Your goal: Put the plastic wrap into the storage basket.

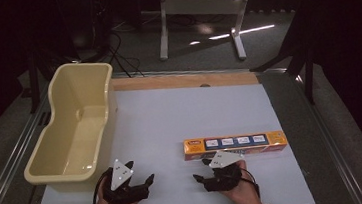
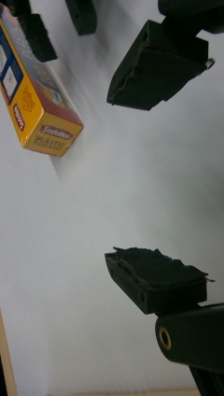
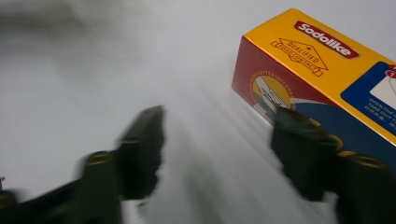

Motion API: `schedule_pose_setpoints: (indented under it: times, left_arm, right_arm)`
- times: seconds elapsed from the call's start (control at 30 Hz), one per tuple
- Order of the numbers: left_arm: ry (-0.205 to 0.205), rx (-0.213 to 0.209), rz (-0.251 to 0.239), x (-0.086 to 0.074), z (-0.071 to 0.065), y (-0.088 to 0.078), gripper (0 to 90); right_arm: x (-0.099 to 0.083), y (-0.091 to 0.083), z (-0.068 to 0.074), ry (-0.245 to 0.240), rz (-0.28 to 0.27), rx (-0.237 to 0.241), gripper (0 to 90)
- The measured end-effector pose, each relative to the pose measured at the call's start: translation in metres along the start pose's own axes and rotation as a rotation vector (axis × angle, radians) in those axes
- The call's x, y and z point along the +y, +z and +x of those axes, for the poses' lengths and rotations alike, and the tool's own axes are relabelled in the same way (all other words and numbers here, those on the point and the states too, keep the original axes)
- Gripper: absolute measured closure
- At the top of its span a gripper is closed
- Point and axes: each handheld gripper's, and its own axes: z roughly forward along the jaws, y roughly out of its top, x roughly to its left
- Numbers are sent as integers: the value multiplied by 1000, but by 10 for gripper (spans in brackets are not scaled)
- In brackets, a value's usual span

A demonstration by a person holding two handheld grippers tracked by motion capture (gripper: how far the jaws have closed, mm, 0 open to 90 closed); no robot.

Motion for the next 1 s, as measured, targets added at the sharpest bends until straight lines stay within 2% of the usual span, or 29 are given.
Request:
schedule_pose_setpoints:
  times: [0.03,0.07,0.1,0.2,0.23,0.3,0.37,0.47,0.63,0.7,0.77,0.87,1.0]
  left_arm:
    - [-4,3,-1,0,1,0,213]
    - [-9,5,0,0,2,-1,214]
    - [-12,5,-1,-1,2,-1,214]
    - [-4,4,4,-1,0,0,219]
    - [-4,4,4,-1,0,0,220]
    - [2,5,3,-1,-1,0,222]
    - [1,3,2,-1,0,-1,222]
    - [3,6,1,-1,0,-1,222]
    - [-1,9,-2,-1,1,-1,225]
    - [-4,10,0,-1,1,-1,225]
    - [-6,11,-1,-1,1,-1,225]
    - [-8,11,-3,0,1,-1,226]
    - [-8,11,-5,0,1,-1,226]
  right_arm:
    - [0,0,0,-15,-4,17,609]
    - [1,0,-1,-20,-1,37,658]
    - [3,2,-1,-30,11,34,757]
    - [7,8,-1,-55,37,47,871]
    - [7,8,-1,-55,37,47,871]
    - [13,18,-2,-92,75,49,895]
    - [17,24,-5,-100,93,37,896]
    - [19,32,-13,-80,108,27,897]
    - [22,44,-22,-76,154,-4,897]
    - [25,46,-26,-69,158,6,898]
    - [28,48,-27,-90,171,-15,897]
    - [33,51,-34,-89,170,-40,897]
    - [42,52,-51,-44,166,-86,896]
